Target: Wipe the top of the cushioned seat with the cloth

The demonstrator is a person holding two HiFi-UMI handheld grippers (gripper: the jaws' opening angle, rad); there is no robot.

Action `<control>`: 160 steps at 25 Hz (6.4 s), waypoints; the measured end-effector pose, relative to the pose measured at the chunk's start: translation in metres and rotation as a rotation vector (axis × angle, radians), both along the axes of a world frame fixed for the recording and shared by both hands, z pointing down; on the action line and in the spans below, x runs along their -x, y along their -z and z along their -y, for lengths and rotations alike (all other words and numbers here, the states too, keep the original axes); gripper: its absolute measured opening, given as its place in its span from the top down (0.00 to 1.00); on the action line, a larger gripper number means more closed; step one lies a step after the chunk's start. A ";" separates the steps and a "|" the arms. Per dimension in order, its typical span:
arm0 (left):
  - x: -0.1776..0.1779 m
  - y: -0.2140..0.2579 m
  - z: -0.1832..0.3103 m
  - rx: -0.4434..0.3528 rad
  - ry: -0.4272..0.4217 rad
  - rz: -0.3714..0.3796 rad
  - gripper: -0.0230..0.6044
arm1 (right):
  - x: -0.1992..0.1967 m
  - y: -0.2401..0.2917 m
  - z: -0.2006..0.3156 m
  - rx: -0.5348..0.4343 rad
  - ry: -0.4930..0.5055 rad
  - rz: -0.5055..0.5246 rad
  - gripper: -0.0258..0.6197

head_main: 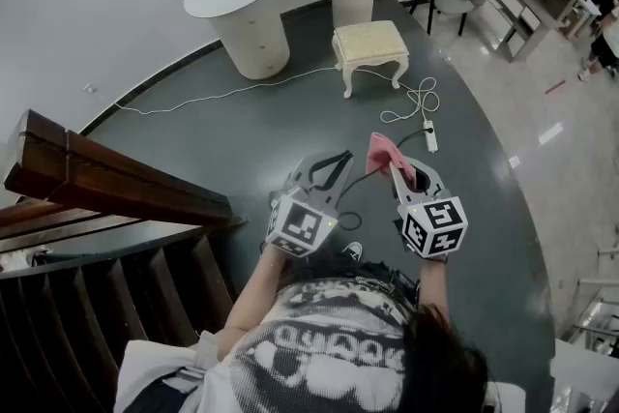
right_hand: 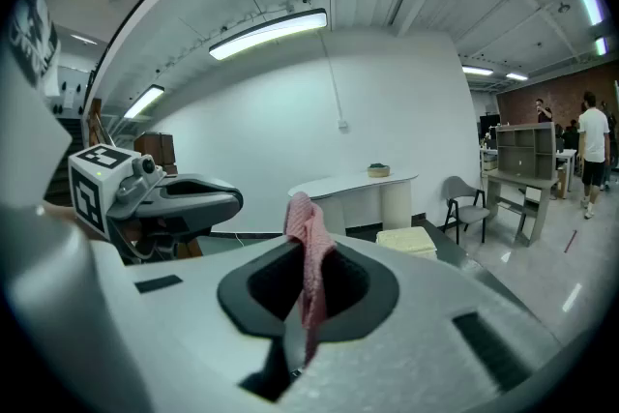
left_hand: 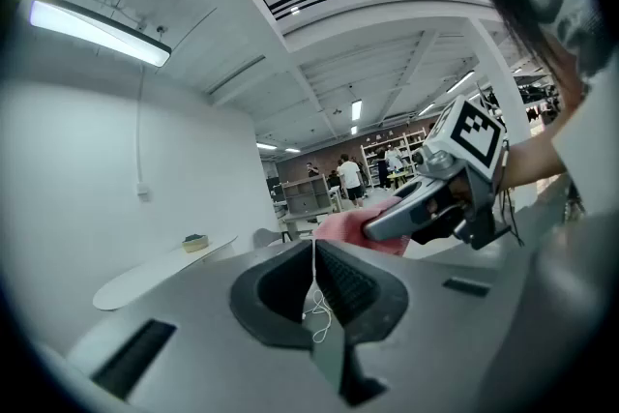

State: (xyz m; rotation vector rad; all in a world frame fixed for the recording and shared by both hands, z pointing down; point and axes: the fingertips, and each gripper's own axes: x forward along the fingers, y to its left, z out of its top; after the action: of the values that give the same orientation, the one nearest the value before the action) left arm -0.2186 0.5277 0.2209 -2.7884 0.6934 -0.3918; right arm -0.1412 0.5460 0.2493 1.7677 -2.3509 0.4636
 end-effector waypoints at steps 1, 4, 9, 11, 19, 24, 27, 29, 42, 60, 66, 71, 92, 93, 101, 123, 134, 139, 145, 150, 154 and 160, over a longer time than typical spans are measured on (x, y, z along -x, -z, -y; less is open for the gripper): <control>-0.001 0.000 -0.001 -0.001 -0.001 0.002 0.95 | -0.001 0.000 -0.001 0.000 -0.002 -0.001 0.94; -0.004 0.002 -0.004 -0.001 -0.004 0.006 0.95 | -0.005 0.001 -0.004 -0.004 -0.013 0.001 0.94; -0.007 0.002 -0.009 -0.005 -0.005 0.011 0.95 | -0.010 0.000 -0.008 -0.012 -0.021 0.017 0.94; -0.007 0.000 -0.010 -0.007 -0.001 0.015 0.95 | -0.011 -0.003 -0.009 -0.006 -0.022 0.021 0.94; -0.004 -0.004 0.010 -0.006 0.020 0.040 0.95 | -0.014 -0.015 0.006 0.015 -0.026 0.042 0.94; -0.010 -0.008 0.036 -0.001 0.008 0.047 0.95 | -0.023 -0.017 0.034 0.013 -0.042 0.052 0.94; -0.015 -0.014 0.067 0.004 0.003 0.043 0.95 | -0.030 -0.024 0.061 0.023 -0.053 0.045 0.94; -0.021 -0.017 0.090 0.007 -0.005 0.039 0.95 | -0.038 -0.028 0.080 0.033 -0.071 0.042 0.94; -0.039 -0.022 0.284 0.031 -0.051 0.048 0.95 | -0.065 -0.045 0.257 0.117 -0.154 0.045 0.94; -0.057 -0.041 0.403 0.072 -0.144 0.034 0.95 | -0.078 -0.062 0.371 0.171 -0.233 0.016 0.94; -0.078 -0.045 0.420 0.087 -0.155 0.023 0.95 | -0.094 -0.065 0.387 0.185 -0.236 0.019 0.94; -0.111 -0.052 0.426 0.104 -0.158 0.039 0.95 | -0.122 -0.073 0.399 0.200 -0.212 0.025 0.94; -0.312 -0.057 0.480 0.107 0.133 0.042 0.95 | -0.334 -0.093 0.492 0.209 0.108 0.016 0.94; -0.314 -0.059 0.480 0.110 0.146 0.049 0.95 | -0.338 -0.097 0.494 0.215 0.120 0.021 0.94; -0.313 -0.066 0.500 0.094 0.241 0.094 0.95 | -0.342 -0.124 0.520 0.259 0.200 0.082 0.94; -0.257 -0.155 0.619 0.110 0.302 0.149 0.95 | -0.297 -0.216 0.677 0.327 0.333 0.003 0.94; -0.235 -0.216 0.704 0.106 0.271 0.147 0.95 | -0.267 -0.308 0.771 0.401 0.332 0.016 0.94; -0.232 -0.240 0.732 0.105 0.242 0.153 0.95 | -0.255 -0.350 0.804 0.445 0.303 0.056 0.94; -0.230 -0.264 0.759 0.095 0.228 0.130 0.95 | -0.244 -0.406 0.837 0.494 0.300 0.023 0.94; -0.220 -0.298 0.777 0.088 0.241 0.121 0.95 | -0.231 -0.454 0.858 0.533 0.317 -0.015 0.94; -0.212 -0.324 0.786 0.096 0.258 0.119 0.95 | -0.220 -0.488 0.870 0.562 0.342 -0.036 0.94; -0.205 -0.353 0.785 0.123 0.258 0.132 0.95 | -0.206 -0.548 0.885 0.637 0.346 -0.074 0.94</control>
State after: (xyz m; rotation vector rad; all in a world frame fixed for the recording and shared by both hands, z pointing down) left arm -0.0138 -0.2573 0.5739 -2.7587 1.0330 -0.6820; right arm 0.0646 -0.3387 0.7972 1.0534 -2.0649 0.9343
